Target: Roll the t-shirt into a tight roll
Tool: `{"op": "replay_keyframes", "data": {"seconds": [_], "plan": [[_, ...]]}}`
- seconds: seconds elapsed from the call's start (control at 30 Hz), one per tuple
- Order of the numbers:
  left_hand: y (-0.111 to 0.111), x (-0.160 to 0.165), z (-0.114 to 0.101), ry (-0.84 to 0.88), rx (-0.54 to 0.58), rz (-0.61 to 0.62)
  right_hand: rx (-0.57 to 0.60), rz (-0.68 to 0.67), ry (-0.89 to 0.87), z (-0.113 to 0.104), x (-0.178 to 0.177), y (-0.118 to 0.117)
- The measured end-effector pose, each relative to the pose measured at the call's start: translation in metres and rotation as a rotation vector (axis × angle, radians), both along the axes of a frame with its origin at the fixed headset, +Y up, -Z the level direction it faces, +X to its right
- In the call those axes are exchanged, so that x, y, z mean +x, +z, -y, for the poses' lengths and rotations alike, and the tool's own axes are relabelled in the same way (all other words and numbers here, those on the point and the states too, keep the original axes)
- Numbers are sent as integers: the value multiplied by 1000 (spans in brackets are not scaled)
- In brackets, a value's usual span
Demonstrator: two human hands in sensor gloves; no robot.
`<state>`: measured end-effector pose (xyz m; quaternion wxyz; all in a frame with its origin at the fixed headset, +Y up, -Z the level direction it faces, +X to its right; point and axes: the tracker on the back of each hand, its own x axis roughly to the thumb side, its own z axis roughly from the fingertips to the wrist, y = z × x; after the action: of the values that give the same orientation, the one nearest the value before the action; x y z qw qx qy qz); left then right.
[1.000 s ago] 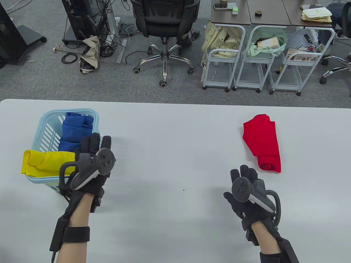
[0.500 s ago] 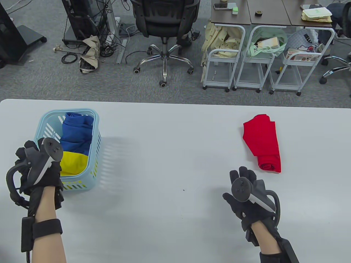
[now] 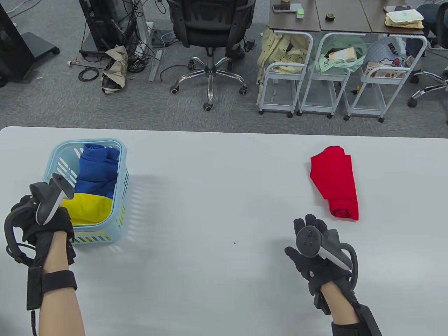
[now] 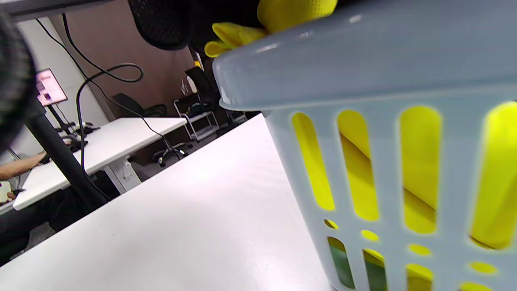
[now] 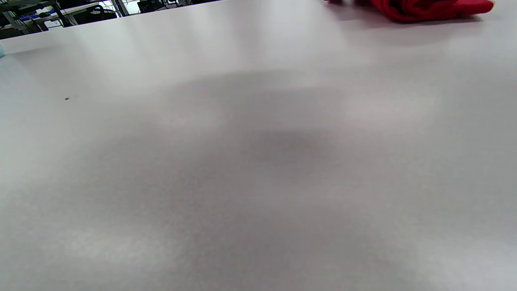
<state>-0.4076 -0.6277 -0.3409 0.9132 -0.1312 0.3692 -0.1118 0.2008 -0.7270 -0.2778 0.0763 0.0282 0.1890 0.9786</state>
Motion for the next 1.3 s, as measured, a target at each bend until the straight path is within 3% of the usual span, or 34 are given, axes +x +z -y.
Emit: {"op": "replay_keyframes", "data": {"seconds": [0.3, 0.5, 0.73, 1.03, 1.3], "plan": [[-6, 3, -12, -131, 43, 6, -1, 4, -8, 0, 1, -1], [5, 20, -31, -160, 189, 33, 5, 2, -16, -2, 1, -1], [14, 56, -74, -239, 372, 128, 12, -12, -22, -2, 0, -1], [40, 112, -147, -332, 625, 257, 22, -16, -36, -4, -1, 1], [69, 162, -189, -333, 797, 395, 27, -19, -41, -3, -1, 1]]}}
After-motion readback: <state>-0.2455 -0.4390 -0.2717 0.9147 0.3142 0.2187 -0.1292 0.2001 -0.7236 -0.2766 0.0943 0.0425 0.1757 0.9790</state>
